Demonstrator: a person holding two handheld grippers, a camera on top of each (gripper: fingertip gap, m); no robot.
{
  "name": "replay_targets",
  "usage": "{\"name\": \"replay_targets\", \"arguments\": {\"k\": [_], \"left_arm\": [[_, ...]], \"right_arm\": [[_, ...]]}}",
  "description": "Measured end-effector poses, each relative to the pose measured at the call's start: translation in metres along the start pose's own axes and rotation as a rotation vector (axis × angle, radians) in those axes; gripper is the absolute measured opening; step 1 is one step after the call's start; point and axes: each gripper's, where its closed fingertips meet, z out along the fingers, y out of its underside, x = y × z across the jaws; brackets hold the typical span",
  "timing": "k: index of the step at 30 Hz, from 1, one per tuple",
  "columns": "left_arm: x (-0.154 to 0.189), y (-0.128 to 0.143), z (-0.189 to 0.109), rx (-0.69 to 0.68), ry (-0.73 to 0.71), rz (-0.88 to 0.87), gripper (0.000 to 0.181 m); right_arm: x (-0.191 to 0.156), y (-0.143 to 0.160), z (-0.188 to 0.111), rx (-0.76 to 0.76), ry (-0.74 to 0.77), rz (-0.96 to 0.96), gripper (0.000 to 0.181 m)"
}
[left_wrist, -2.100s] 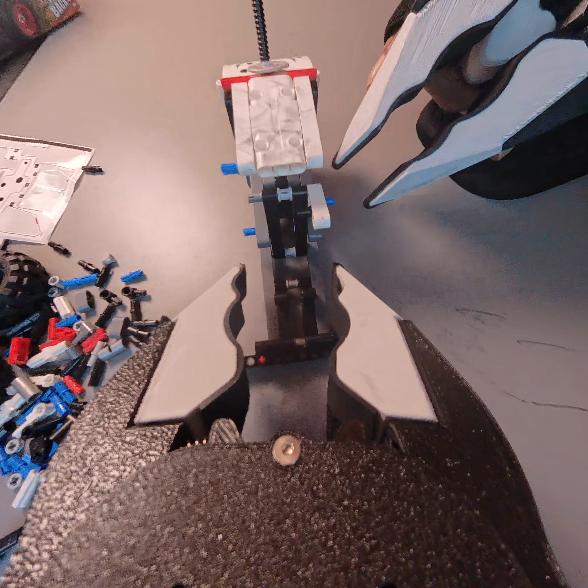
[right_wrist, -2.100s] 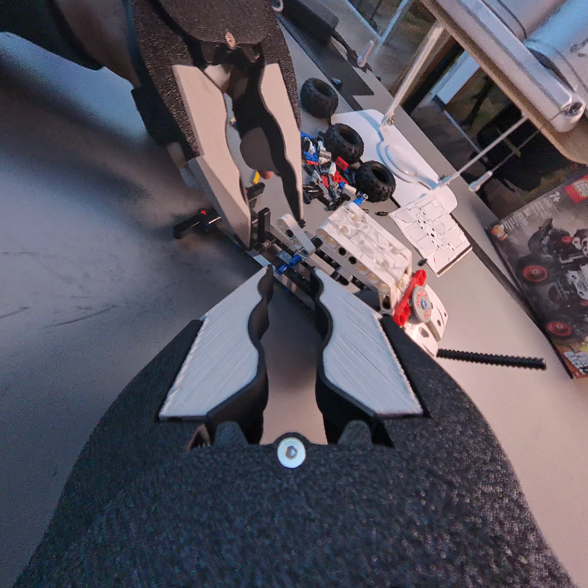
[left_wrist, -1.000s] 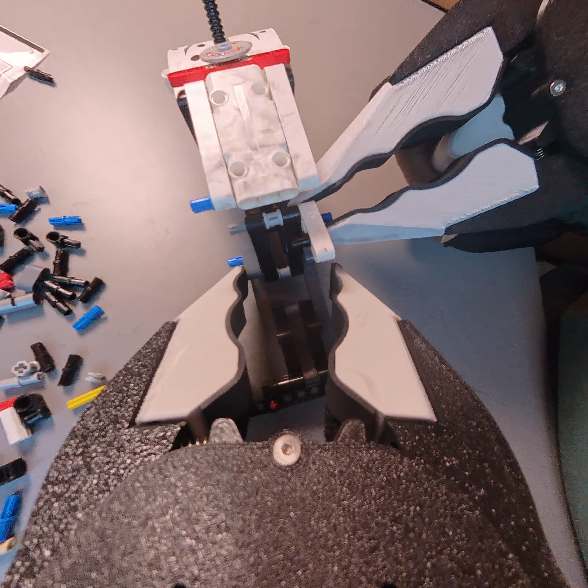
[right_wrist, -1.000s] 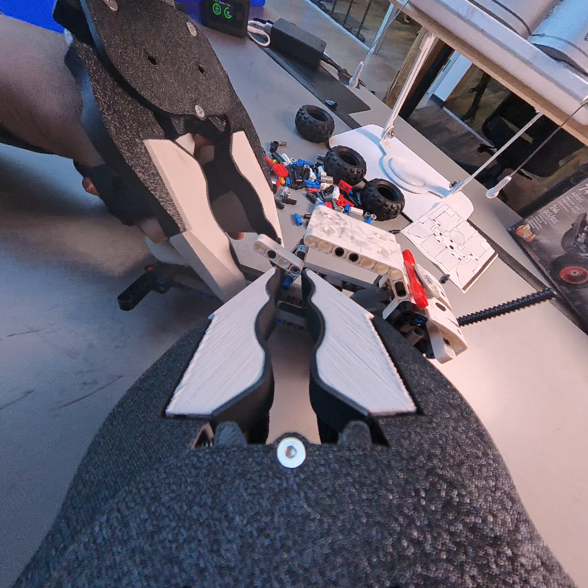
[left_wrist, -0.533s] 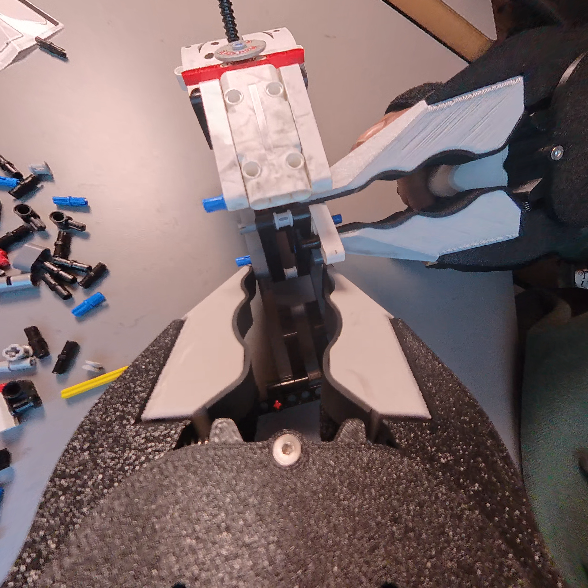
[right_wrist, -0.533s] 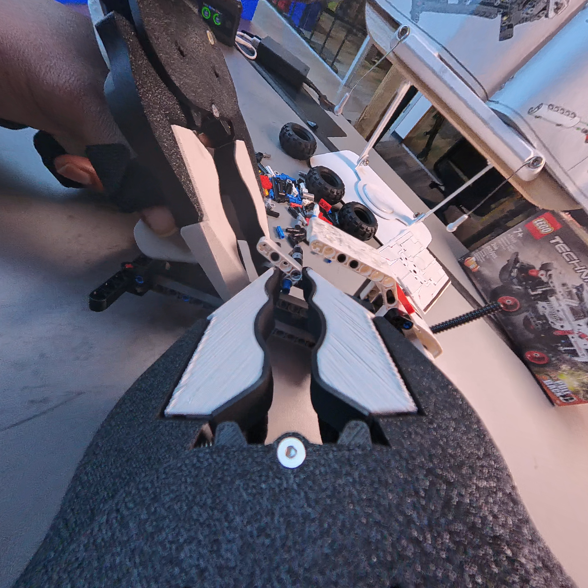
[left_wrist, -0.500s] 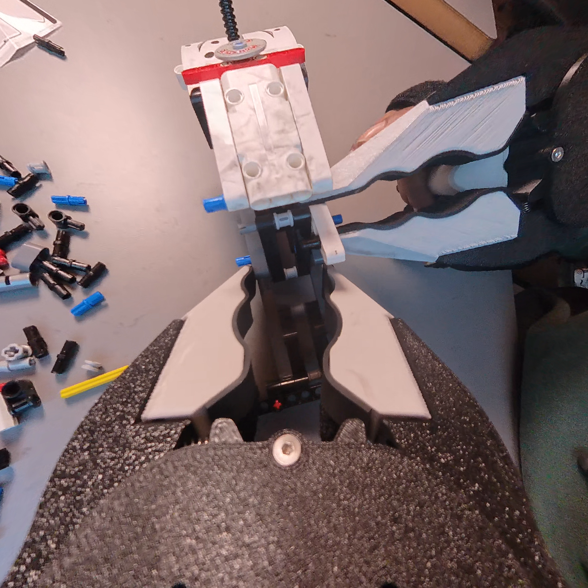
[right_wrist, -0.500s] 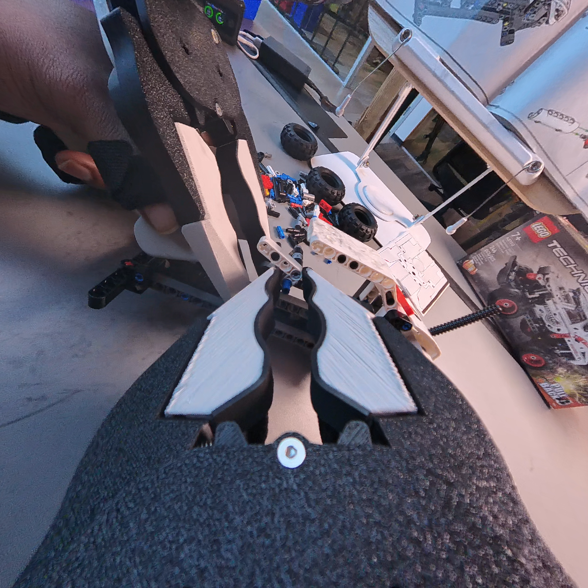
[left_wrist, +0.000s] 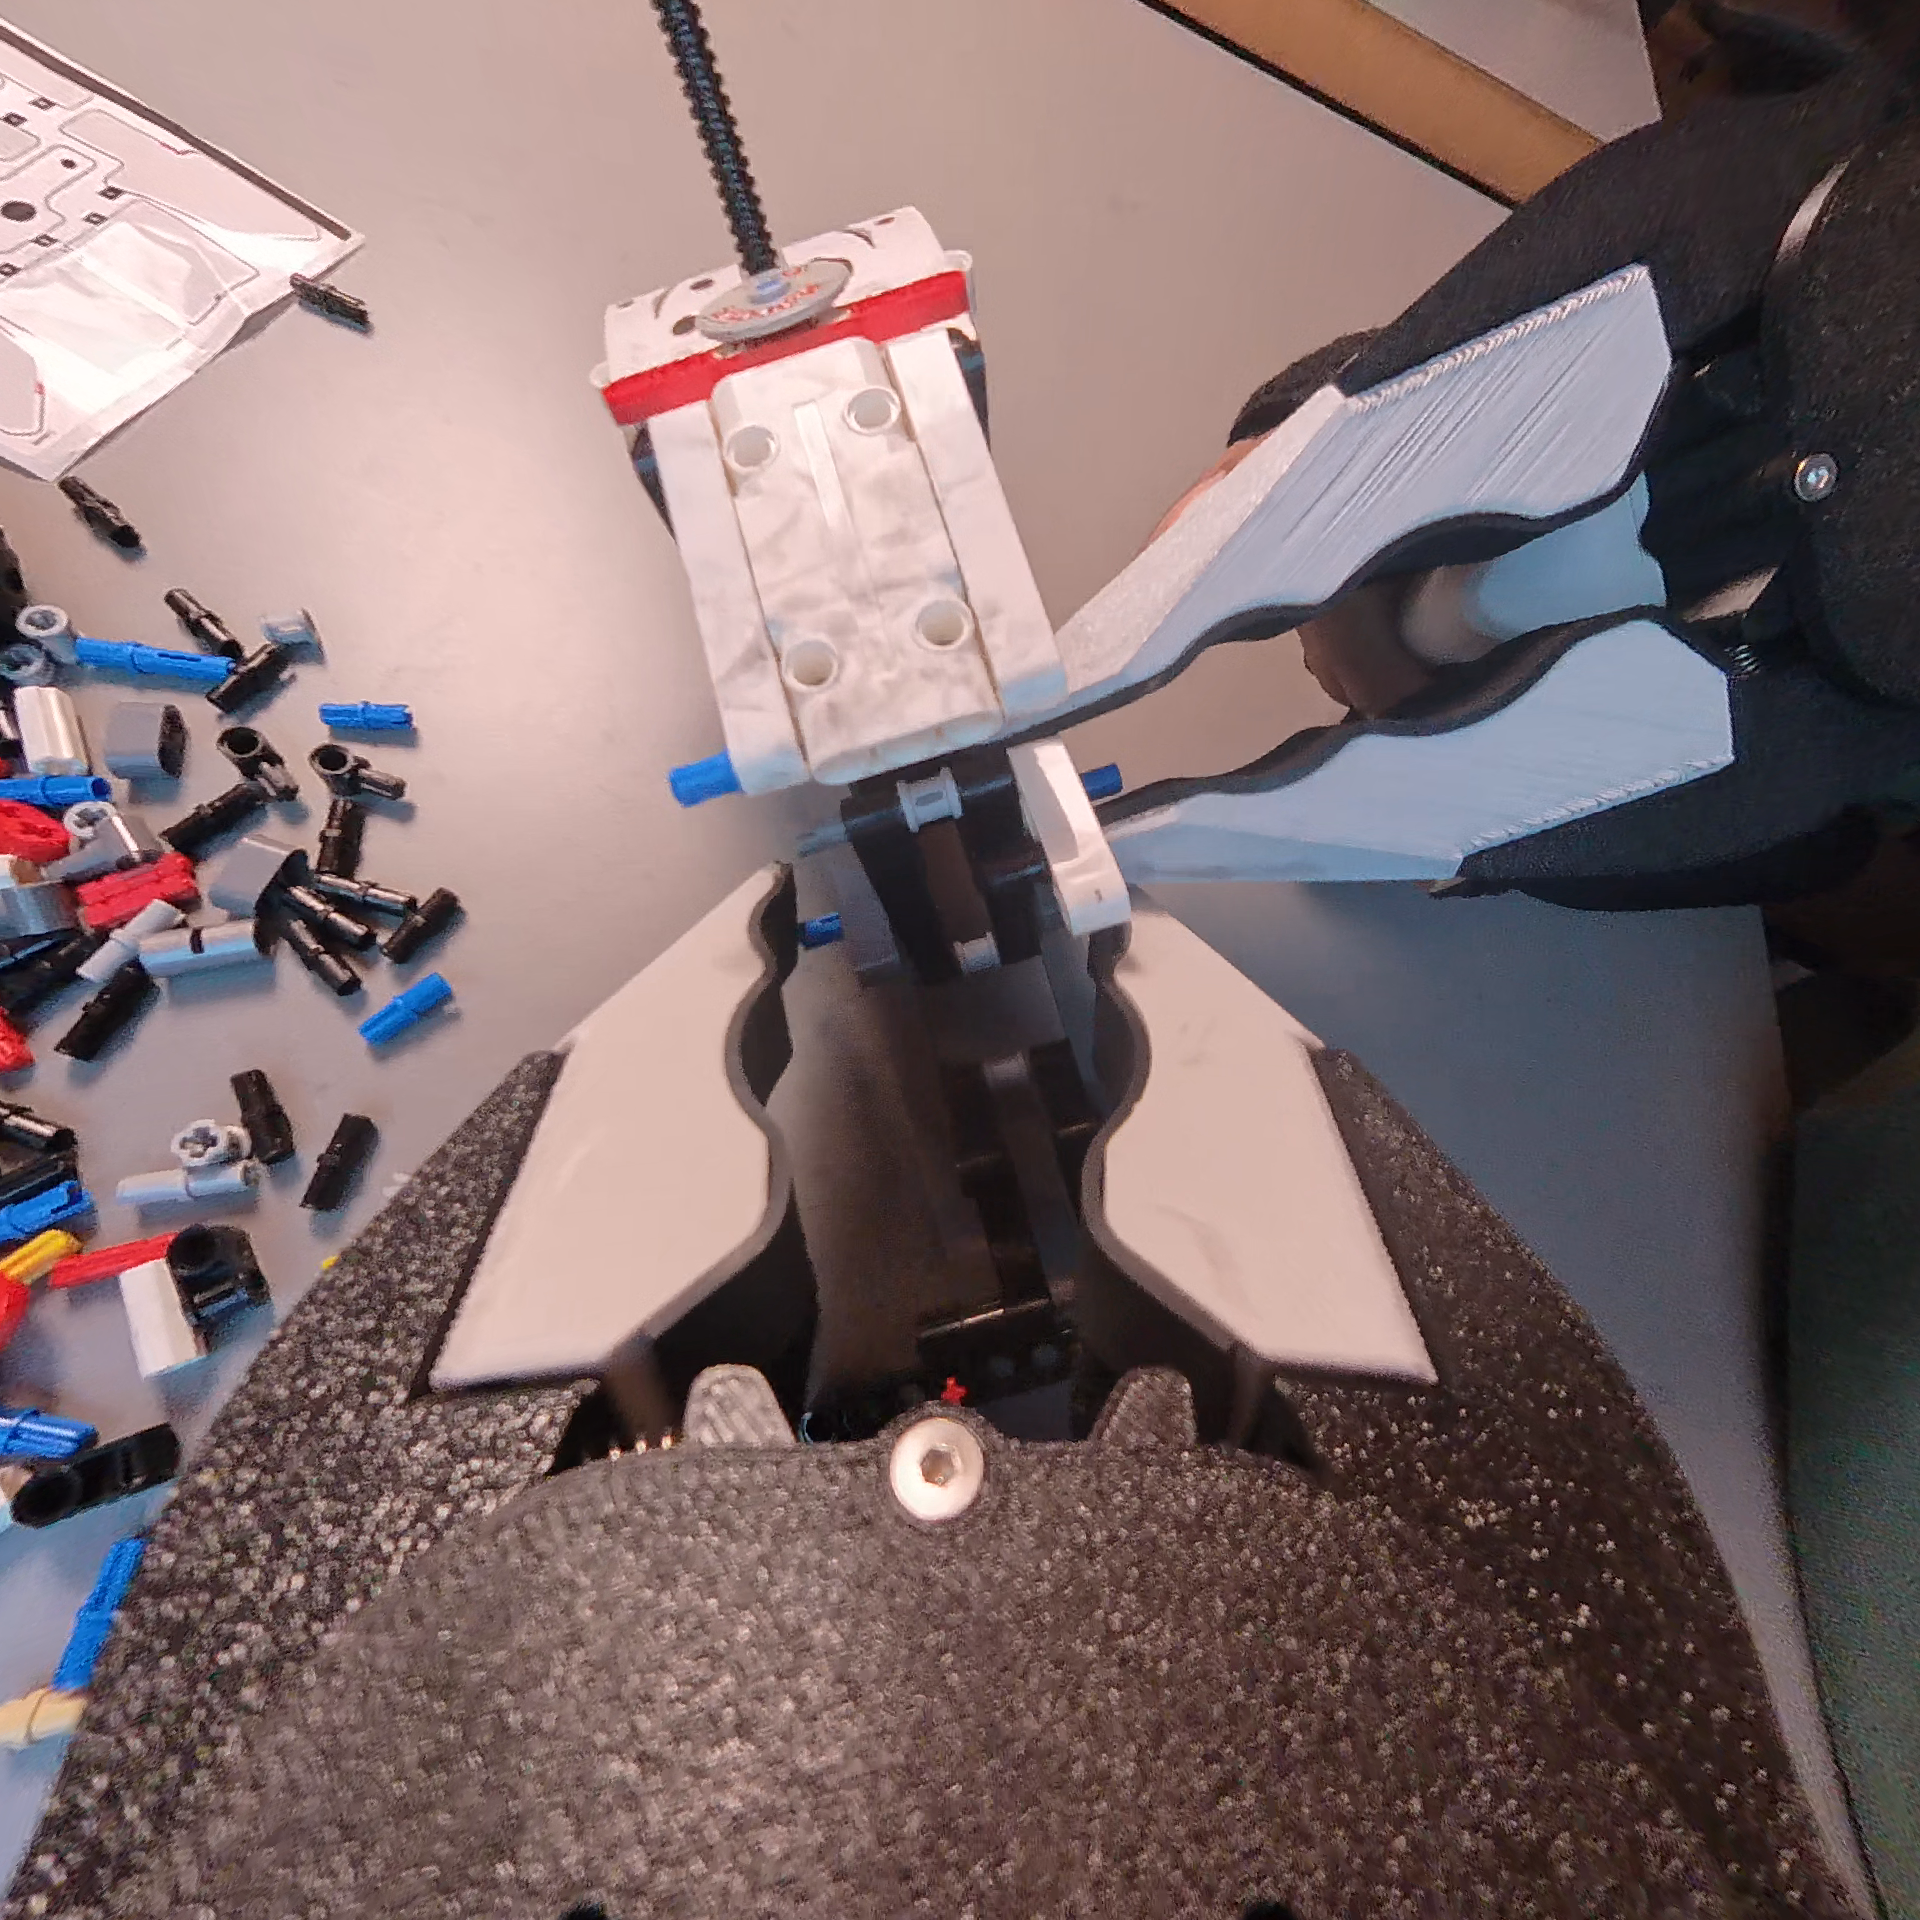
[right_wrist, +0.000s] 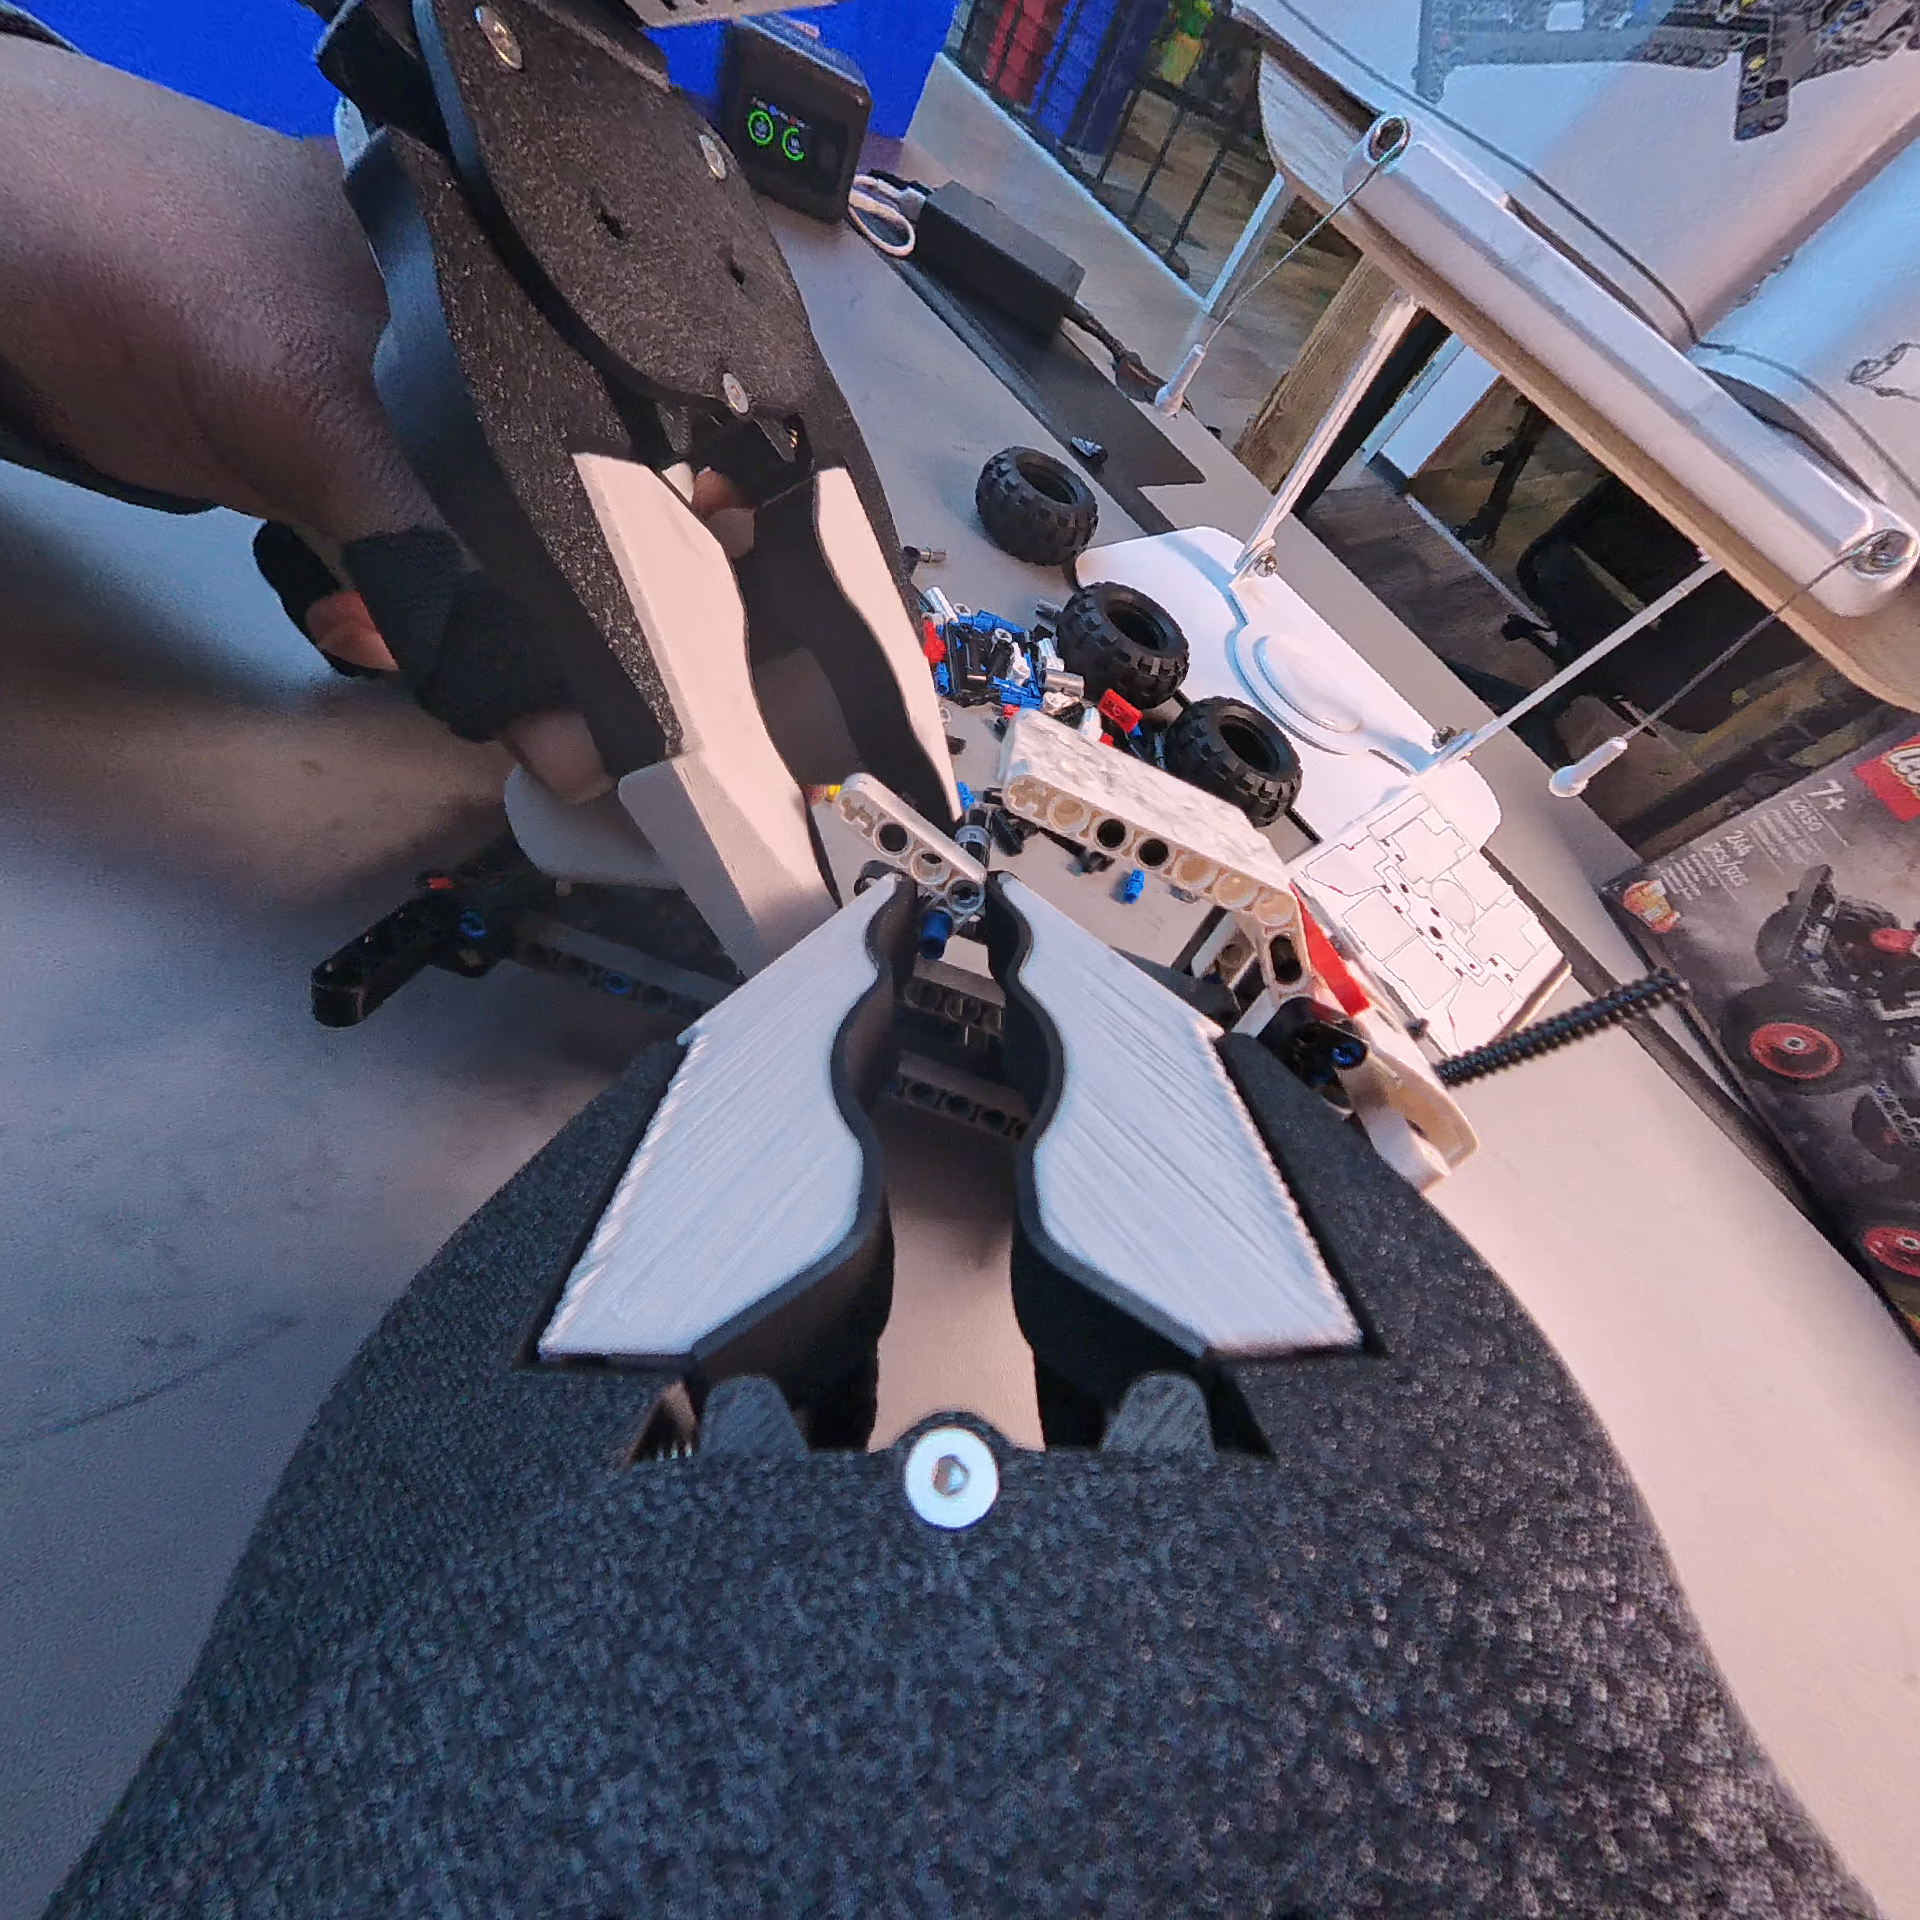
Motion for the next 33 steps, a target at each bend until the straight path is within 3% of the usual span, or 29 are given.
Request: {"name": "replay_targets", "arguments": {"k": [33], "left_arm": [[-0.0024,0.0012,0.0046,-0.038,0.004,0.032,0.054]], "right_arm": [[0.0010,0.0083,-0.0057,-0.059,0.024,0.080,0.010]]}}
